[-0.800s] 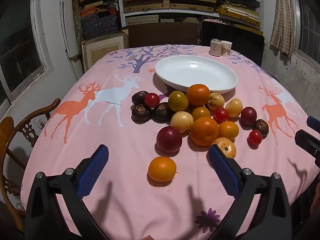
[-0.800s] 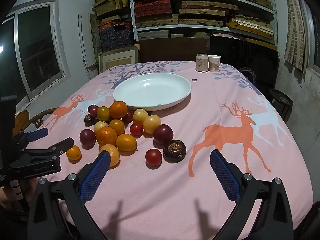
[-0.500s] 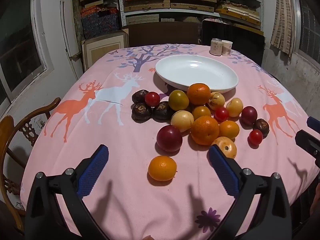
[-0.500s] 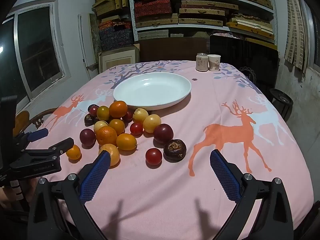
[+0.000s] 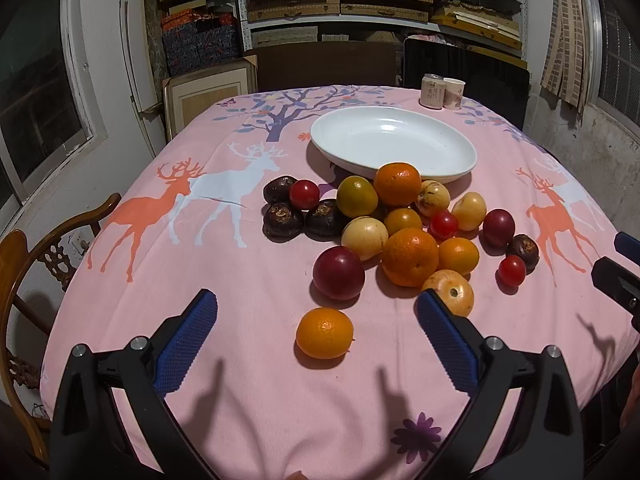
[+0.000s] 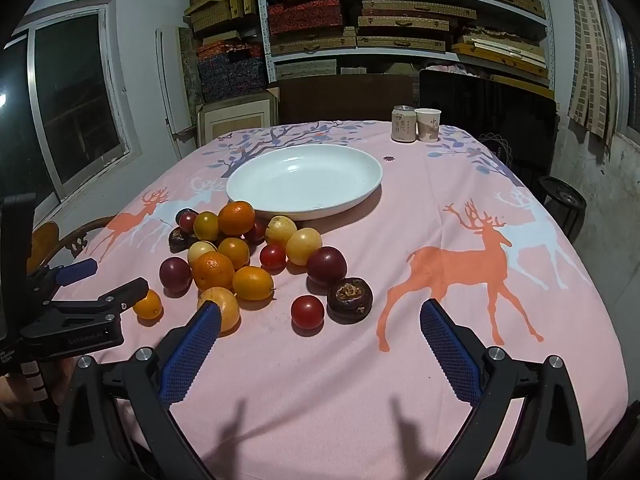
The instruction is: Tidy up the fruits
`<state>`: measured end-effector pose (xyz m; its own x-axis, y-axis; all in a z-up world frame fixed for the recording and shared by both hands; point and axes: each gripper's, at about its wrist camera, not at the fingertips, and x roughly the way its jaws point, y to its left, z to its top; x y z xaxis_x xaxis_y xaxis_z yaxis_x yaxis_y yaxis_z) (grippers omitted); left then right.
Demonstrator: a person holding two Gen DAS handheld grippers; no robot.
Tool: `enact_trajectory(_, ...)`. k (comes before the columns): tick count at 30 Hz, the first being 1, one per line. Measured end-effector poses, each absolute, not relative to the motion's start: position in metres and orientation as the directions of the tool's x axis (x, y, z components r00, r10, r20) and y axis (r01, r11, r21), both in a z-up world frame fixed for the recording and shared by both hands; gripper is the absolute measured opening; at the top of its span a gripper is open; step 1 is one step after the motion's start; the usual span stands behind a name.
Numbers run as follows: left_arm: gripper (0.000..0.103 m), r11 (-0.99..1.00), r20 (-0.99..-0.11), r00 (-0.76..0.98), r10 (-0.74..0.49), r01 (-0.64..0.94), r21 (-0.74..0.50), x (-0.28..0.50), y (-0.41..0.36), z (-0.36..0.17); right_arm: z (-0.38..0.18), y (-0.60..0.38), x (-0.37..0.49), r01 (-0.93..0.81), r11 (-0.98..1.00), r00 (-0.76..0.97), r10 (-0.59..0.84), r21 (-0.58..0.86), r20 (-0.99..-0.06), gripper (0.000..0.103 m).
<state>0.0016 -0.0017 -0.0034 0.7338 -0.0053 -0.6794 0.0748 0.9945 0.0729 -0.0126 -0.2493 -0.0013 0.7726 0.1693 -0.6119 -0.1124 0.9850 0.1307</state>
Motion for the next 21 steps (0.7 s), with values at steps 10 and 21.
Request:
enact_trajectory(10, 0.098, 0.995, -0.681, 0.732, -0.005, 0.074, 0.072, 0.0019, -0.002, -0.0037, -0.0007, -0.2492, -0.0127, -0.113, 0.985, 0.773, 0.17, 0.131, -0.612, 0.1)
enact_trajectory(21, 0.098, 0.995, -0.683, 0.731, -0.004, 0.074, 0.073, 0.0011, -0.0013, -0.0048, 0.0, -0.2491, -0.0123, -0.113, 0.985, 0.772, 0.171, 0.132, -0.612, 0.1)
